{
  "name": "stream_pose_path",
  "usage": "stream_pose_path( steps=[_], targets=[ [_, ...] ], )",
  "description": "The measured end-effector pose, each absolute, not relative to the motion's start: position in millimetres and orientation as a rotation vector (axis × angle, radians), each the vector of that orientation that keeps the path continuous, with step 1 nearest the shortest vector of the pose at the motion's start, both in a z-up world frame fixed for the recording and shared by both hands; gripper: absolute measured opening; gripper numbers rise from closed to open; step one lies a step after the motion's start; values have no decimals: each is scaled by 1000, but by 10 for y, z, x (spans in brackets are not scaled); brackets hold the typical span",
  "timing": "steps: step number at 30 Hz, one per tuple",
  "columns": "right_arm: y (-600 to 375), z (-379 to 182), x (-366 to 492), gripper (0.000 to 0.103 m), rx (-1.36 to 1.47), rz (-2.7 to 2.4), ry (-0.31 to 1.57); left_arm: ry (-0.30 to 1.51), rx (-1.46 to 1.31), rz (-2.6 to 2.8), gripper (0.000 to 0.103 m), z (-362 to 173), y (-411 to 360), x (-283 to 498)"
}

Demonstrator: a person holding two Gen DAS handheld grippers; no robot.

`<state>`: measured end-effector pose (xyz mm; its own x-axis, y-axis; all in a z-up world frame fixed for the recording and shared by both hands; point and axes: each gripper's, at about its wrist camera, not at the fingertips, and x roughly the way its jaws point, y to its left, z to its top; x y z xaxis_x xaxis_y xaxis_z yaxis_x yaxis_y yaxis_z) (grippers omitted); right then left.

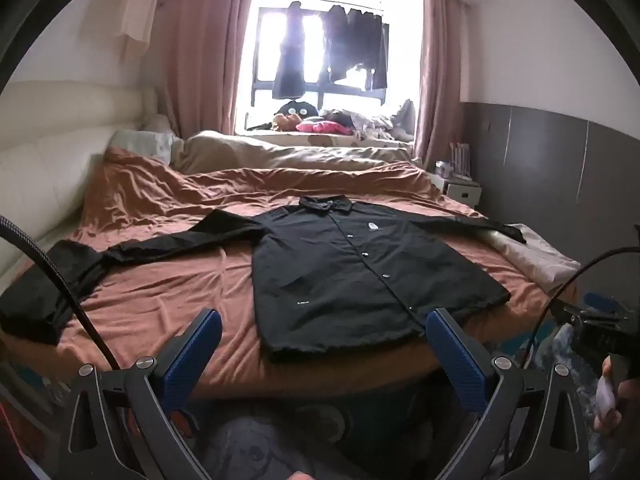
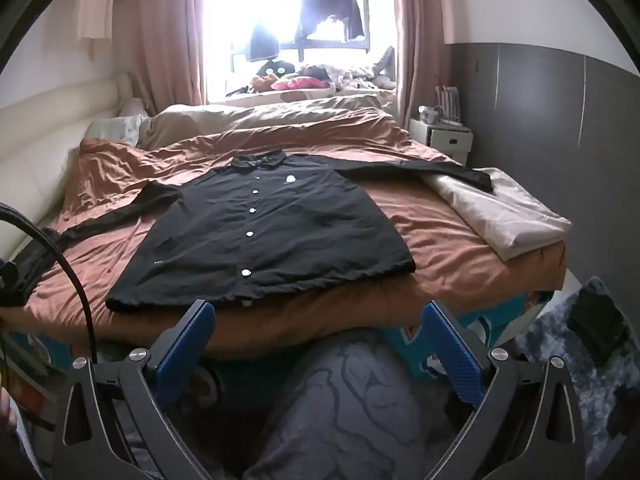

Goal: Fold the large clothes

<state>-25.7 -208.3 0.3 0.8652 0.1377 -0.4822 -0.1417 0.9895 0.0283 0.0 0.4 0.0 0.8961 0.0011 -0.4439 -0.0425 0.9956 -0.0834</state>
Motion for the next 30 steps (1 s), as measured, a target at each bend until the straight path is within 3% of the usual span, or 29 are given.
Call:
stream_pose_path(
  steps=[30],
  targets=[
    [-2042,46,-335,103,-30,125,430,450,-83,-47,103,49,-79,5]
  ],
)
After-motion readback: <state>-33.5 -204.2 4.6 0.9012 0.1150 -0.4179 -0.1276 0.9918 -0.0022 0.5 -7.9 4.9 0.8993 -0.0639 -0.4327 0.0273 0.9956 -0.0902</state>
